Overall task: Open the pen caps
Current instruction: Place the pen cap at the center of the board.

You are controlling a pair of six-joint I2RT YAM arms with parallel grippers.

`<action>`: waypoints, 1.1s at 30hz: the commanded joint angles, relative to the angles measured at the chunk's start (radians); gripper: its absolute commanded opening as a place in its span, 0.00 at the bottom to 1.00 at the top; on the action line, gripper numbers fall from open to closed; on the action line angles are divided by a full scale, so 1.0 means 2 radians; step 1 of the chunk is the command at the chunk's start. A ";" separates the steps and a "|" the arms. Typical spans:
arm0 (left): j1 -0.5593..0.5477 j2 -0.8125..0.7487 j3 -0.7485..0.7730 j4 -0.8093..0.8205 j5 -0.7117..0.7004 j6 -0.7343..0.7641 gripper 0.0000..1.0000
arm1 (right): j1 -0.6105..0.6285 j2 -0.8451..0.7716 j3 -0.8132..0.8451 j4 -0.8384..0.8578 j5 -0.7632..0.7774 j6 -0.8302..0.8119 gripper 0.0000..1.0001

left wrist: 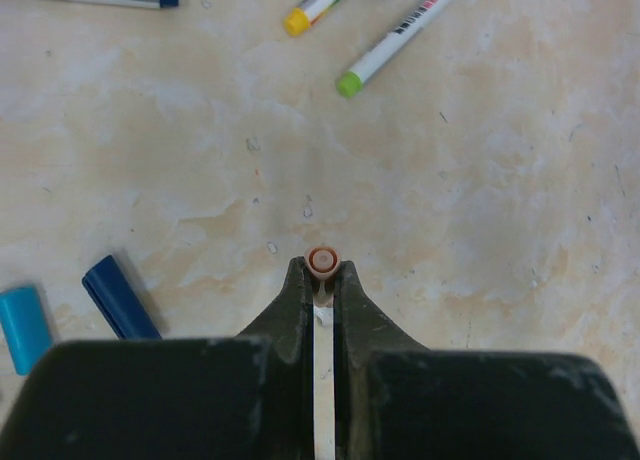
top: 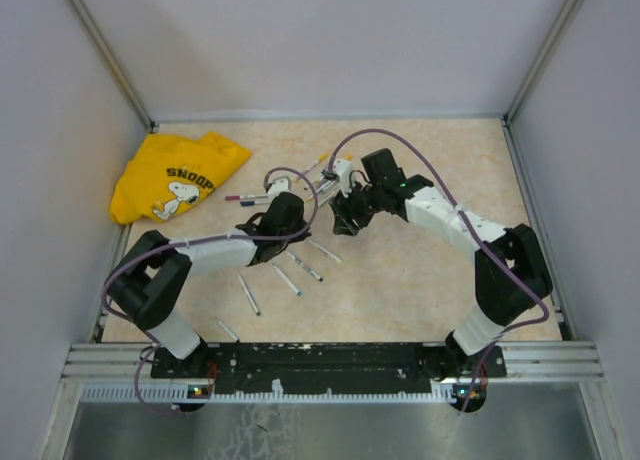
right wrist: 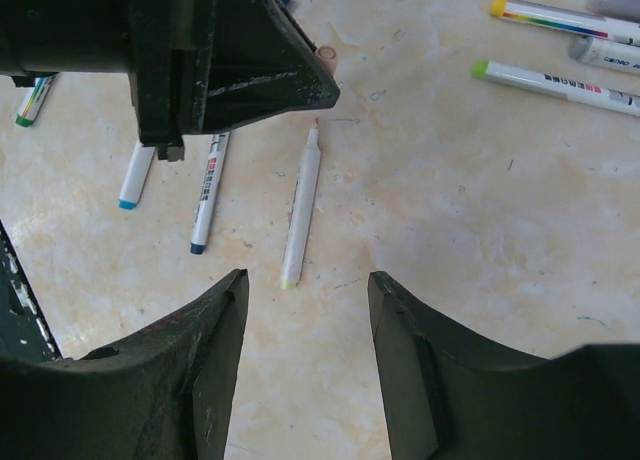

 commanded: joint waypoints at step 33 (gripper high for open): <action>-0.003 0.029 0.064 -0.163 -0.105 -0.129 0.32 | -0.019 -0.046 -0.001 0.022 -0.012 0.002 0.52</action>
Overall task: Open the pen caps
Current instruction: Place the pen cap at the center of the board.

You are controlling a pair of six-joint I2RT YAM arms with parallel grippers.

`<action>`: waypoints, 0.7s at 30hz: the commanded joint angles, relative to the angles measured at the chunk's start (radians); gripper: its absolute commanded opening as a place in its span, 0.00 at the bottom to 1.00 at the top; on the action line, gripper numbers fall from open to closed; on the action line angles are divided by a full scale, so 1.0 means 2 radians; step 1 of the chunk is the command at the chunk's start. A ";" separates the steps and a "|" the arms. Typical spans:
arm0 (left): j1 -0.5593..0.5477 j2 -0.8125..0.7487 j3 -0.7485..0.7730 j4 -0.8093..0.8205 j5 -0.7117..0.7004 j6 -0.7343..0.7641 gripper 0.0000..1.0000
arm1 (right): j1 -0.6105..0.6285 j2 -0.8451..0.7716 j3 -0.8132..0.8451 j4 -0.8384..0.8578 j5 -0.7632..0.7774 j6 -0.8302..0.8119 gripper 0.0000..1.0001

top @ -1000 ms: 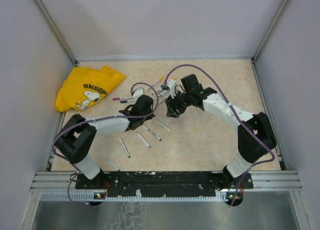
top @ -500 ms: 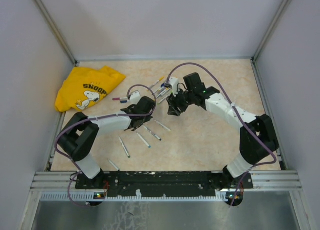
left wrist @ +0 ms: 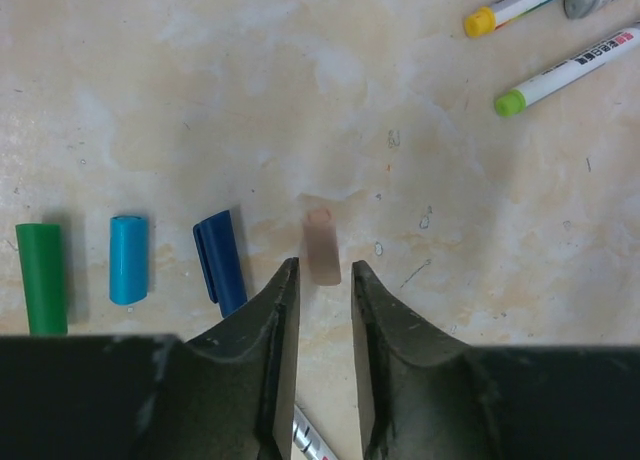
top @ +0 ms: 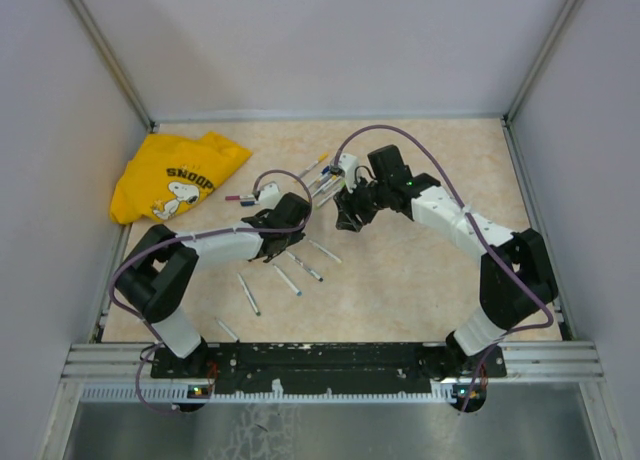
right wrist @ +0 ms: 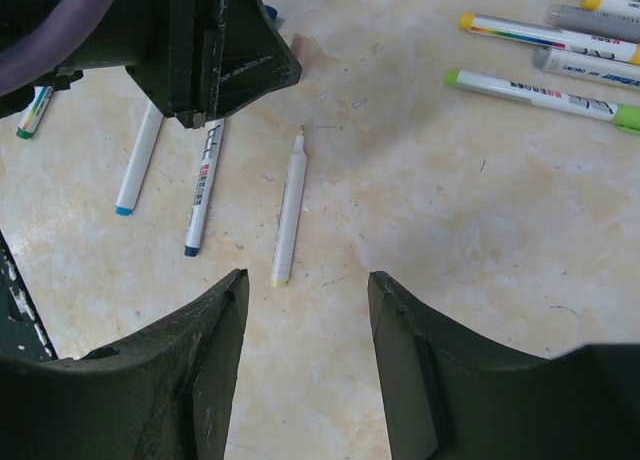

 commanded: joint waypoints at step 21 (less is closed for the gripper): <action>-0.003 -0.171 -0.058 0.067 0.027 0.140 0.55 | -0.006 -0.033 0.001 0.017 -0.015 -0.001 0.51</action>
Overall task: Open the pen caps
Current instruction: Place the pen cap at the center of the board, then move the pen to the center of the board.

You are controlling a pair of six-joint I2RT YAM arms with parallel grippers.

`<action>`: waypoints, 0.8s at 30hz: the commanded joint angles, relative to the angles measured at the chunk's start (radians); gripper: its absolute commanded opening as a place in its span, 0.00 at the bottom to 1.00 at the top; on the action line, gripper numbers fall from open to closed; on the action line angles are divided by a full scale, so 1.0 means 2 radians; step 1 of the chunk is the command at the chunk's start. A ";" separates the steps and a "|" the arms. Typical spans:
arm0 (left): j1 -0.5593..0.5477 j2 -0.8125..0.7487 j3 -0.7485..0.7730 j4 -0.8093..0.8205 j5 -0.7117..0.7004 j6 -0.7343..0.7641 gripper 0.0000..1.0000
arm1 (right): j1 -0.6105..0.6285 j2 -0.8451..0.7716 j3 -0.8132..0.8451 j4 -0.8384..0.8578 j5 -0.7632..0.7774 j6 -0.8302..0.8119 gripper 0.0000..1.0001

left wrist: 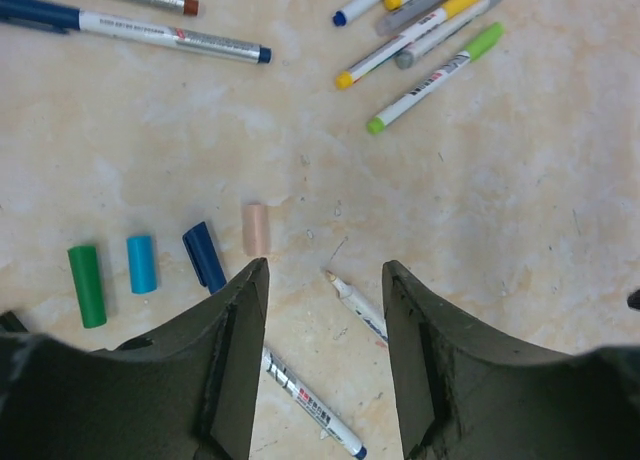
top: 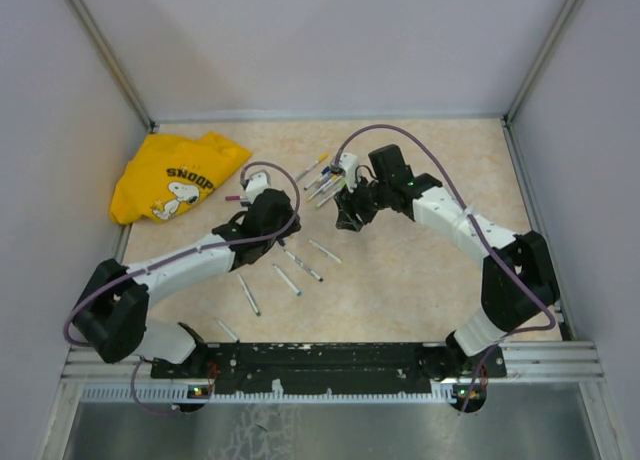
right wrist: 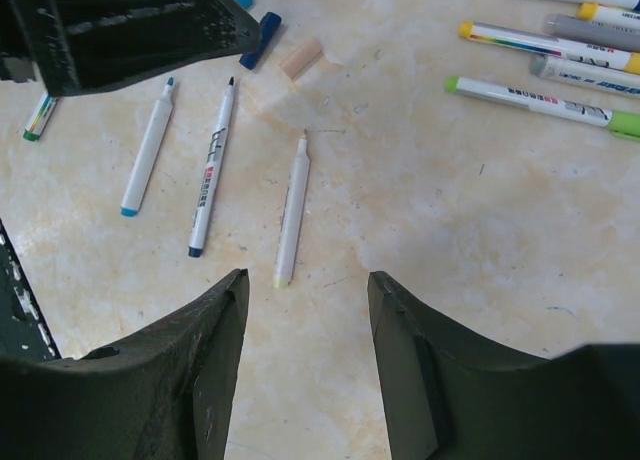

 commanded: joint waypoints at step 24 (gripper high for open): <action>-0.001 -0.168 -0.132 0.264 0.141 0.352 0.94 | -0.038 -0.114 -0.006 0.018 -0.010 -0.028 0.51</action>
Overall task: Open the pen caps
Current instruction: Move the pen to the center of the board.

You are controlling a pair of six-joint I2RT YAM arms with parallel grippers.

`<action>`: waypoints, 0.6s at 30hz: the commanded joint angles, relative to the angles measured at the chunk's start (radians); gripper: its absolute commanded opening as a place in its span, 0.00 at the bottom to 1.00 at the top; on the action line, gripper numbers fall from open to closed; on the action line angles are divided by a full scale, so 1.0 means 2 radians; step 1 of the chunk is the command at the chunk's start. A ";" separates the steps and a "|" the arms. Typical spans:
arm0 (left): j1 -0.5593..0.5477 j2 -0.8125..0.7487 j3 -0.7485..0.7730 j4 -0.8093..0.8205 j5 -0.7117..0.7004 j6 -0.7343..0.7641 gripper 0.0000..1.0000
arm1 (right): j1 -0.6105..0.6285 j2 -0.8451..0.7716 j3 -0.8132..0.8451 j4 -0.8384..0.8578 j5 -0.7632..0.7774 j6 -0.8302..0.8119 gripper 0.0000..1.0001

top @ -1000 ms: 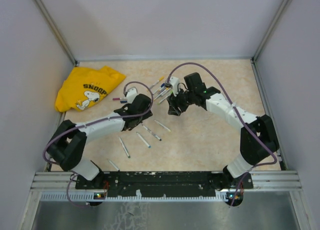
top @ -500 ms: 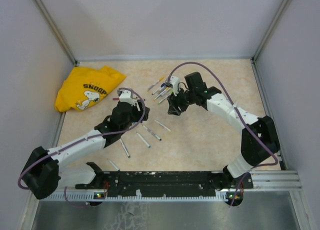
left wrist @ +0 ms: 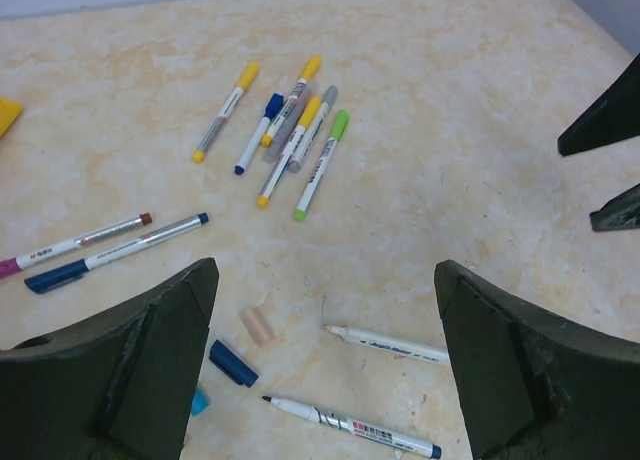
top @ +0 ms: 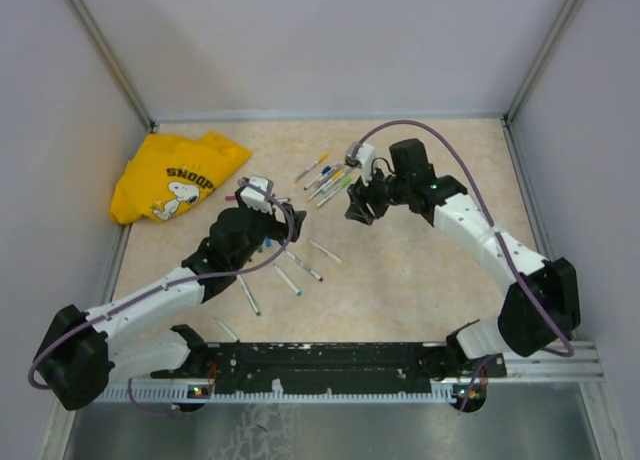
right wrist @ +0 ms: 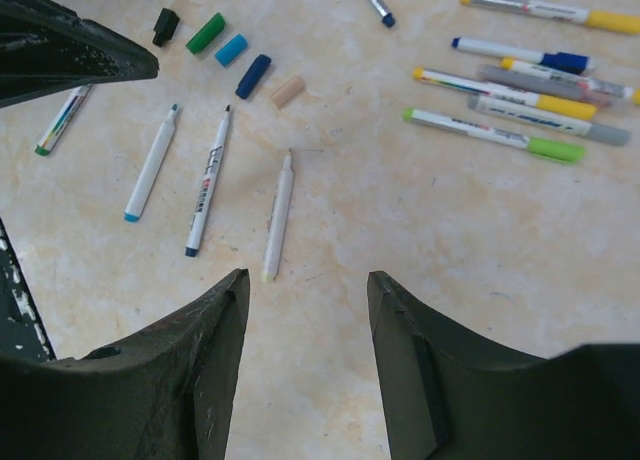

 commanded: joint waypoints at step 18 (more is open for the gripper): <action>0.004 0.128 0.038 0.192 0.155 0.094 1.00 | -0.164 -0.135 -0.082 0.090 -0.144 0.035 0.70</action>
